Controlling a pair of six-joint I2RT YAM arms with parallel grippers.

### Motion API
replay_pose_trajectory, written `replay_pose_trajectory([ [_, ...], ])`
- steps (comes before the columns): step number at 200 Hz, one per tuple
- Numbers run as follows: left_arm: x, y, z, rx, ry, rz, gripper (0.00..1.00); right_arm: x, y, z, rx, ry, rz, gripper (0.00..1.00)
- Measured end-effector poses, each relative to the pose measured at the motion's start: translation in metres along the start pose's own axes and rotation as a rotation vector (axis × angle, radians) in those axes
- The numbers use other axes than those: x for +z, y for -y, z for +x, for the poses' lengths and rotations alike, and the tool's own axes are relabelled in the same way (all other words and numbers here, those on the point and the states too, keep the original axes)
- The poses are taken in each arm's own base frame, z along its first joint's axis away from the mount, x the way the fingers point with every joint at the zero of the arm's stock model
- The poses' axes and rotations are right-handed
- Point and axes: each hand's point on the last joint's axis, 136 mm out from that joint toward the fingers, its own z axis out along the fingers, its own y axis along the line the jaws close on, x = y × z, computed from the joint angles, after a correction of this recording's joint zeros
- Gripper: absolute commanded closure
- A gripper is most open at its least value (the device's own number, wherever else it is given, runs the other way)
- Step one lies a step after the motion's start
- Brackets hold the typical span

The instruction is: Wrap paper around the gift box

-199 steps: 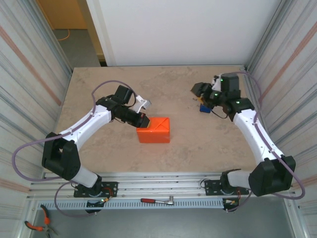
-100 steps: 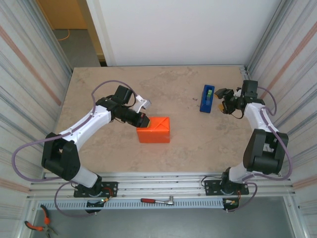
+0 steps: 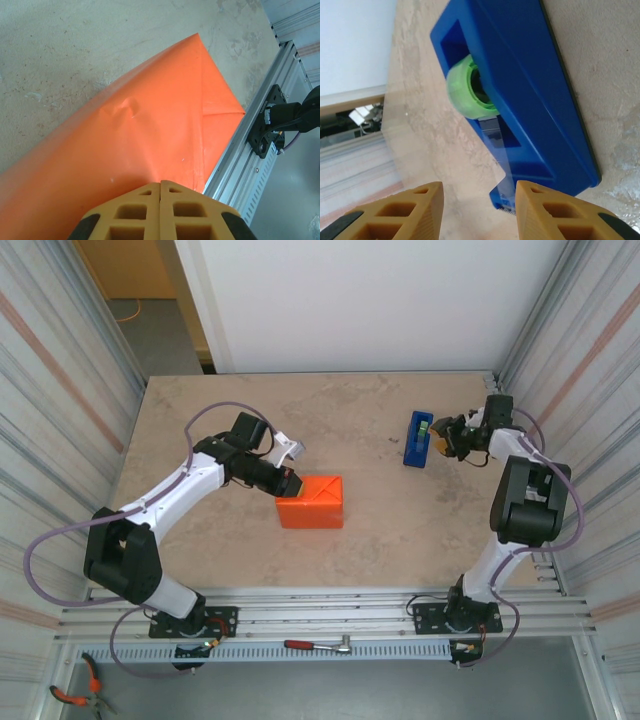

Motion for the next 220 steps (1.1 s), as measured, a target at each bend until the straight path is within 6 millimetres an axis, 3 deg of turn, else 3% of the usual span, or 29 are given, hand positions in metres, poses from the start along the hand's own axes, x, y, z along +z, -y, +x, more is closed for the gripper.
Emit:
replay_pose_trajectory([
  [41,0.0,0.0,0.0,0.002,0.0,0.0,1.0,0.015,0.012,0.003,0.017,-0.046,-0.005,0.6],
  [119,0.0,0.0,0.0,0.003,0.0,0.0,1.0,0.03,0.013,0.009,0.01,-0.088,-0.031,0.61],
  [220,0.0,0.0,0.0,0.002,0.0,0.0,1.0,0.035,0.011,0.008,0.006,-0.094,-0.052,0.74],
])
